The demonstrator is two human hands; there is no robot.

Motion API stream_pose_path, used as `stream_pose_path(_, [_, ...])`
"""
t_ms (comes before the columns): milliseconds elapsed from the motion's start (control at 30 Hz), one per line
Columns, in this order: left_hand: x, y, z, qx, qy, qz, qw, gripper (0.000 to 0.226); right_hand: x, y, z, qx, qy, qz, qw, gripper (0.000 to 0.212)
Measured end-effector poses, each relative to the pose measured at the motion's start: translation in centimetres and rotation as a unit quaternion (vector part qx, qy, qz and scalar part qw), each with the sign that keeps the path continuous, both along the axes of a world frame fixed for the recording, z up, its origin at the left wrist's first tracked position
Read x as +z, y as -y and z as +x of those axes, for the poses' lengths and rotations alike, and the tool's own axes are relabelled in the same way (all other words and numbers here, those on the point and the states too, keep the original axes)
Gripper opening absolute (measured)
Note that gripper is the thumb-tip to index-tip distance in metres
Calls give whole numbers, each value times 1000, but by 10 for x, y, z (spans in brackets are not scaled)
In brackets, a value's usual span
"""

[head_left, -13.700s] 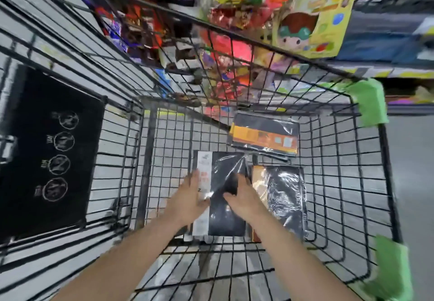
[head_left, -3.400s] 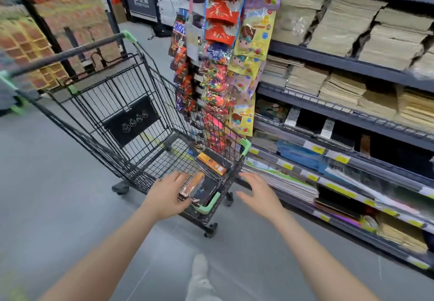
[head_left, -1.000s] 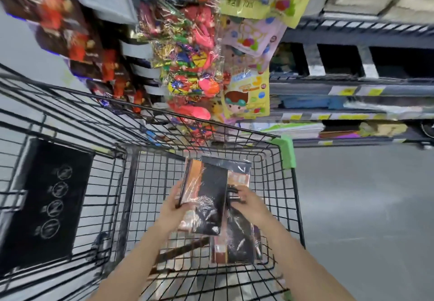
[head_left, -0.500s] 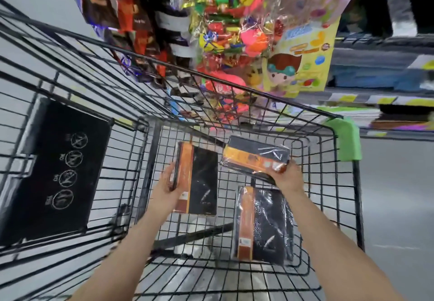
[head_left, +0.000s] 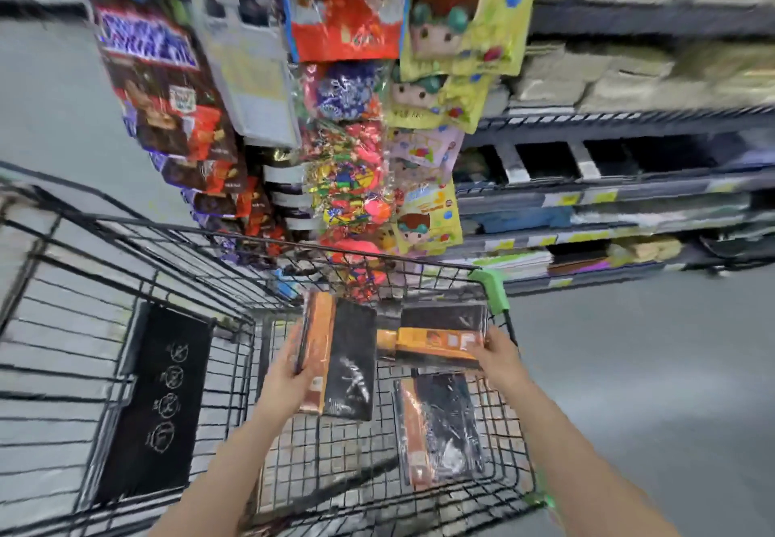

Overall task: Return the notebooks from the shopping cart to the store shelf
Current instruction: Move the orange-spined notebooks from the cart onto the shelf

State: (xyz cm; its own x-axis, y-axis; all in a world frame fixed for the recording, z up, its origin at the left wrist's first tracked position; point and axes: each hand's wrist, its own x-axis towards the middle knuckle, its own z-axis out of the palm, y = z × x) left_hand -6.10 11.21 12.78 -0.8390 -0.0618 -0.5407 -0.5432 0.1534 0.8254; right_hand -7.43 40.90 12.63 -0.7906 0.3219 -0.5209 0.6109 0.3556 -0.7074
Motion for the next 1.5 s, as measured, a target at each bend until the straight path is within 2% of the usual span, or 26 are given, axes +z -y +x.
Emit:
stream_pose_path(100, [31,-10,-4,-34,-41,-2,999,70,43,-13,21,-57,-44,-28,997,19])
stream_pose_path(200, [50,-28,-10,-54,-62,13,997,72,72,-36,43,-90,-54,-82,991,4])
stream_pose_path(300, [72,-62,-11,-64,-83,21,994,75,91,-67,58,-136,-88,-97,982,18])
stream_pose_path(400, [87,-105,-6,-82,-98,26,991,76,103,-103,74,-168,-122,-107,972,14])
stream_pose_path(600, [88,-217,12,-107,-133,7,985,78,106,-203,118,-221,-153,-130,955,17])
stream_pose_path(733, [82,-299,37,-102,-138,16,985,78,102,-283,150,-248,-145,-139,948,9])
stream_pose_path(833, [82,-353,51,-124,-137,9,983,77,96,-337,174,-283,-141,-155,936,20])
stream_pose_path(967, [87,-414,61,-142,-145,5,979,73,99,-394,196,-317,-141,-174,922,19])
stream_pose_path(1067, [92,-447,59,-157,-156,4,975,69,100,-424,201,-335,-137,-181,915,19])
stream_pose_path(1167, [100,-473,47,-166,-158,11,973,67,102,-450,195,-350,-135,-190,907,8])
stream_pose_path(1300, [110,-503,22,-159,-152,37,975,65,108,-480,173,-352,-136,-195,905,19])
stream_pose_path(1500, [97,-549,-38,-162,-141,52,975,67,99,-520,122,-360,-139,-206,899,17])
